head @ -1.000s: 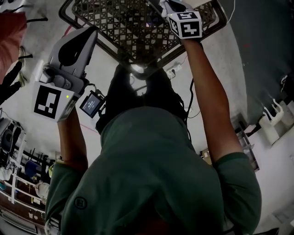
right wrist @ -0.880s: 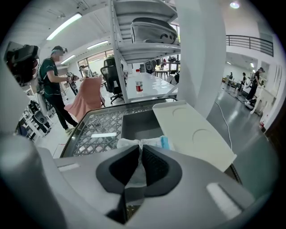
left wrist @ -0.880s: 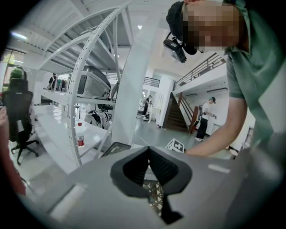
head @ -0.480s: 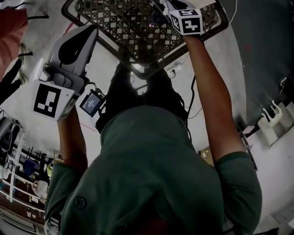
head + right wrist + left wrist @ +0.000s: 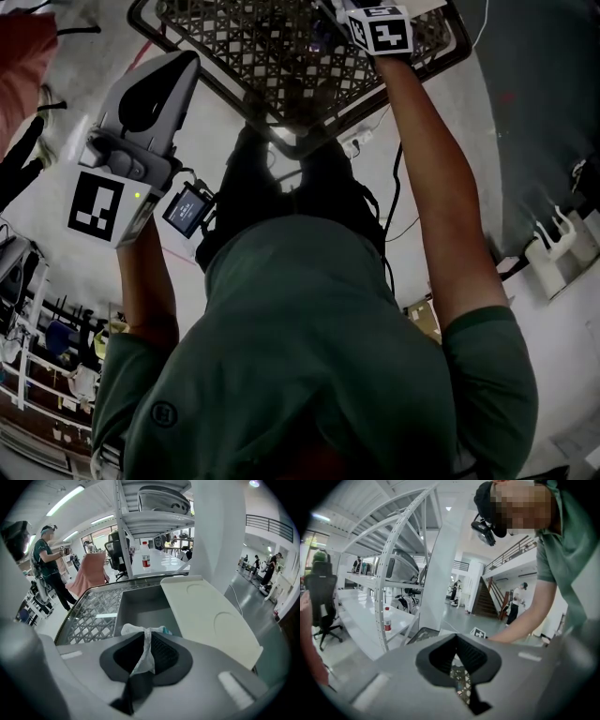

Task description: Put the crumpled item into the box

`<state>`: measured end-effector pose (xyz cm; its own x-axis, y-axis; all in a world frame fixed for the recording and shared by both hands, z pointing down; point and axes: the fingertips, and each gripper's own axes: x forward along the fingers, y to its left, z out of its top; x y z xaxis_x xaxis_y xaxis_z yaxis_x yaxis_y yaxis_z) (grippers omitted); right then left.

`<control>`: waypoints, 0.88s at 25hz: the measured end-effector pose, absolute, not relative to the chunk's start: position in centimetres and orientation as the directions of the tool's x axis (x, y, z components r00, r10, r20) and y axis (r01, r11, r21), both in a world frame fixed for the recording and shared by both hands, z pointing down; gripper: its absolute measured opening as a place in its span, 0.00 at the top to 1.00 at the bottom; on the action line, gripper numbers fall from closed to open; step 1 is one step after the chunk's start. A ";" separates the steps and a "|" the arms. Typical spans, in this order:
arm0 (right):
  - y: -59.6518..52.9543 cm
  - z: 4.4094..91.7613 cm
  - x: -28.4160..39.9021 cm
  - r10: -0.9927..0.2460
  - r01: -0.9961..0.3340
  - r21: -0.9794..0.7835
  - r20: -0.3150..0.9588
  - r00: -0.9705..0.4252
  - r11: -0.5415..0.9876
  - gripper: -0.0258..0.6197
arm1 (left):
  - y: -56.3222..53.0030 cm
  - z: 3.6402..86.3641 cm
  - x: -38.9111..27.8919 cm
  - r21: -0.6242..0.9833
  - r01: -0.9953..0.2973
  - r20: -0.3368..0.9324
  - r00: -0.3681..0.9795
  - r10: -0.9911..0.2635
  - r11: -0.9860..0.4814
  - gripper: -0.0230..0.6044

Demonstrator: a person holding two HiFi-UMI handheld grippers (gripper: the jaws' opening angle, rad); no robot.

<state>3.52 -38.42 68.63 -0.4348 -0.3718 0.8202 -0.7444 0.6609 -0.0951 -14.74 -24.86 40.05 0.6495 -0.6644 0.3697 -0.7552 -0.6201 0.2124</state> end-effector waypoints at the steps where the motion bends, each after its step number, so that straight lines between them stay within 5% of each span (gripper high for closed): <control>1: -38.4 69.0 3.6 -0.372 -0.744 -0.093 0.821 -0.433 0.662 0.88 | -24.7 40.4 -14.7 0.212 -0.755 0.371 0.649 -0.664 -0.620 0.96; 22: -38.0 56.2 2.3 -0.463 -0.745 -0.051 0.754 -0.466 0.666 0.88 | -23.6 30.4 -14.1 0.127 -0.742 0.299 0.662 -0.688 -0.658 0.96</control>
<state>2.28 -38.01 56.20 -0.4658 -0.4632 0.7540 -0.7445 0.6656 -0.0511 -14.07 -23.59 30.35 0.6616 -0.6878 0.2988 -0.7419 -0.6584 0.1272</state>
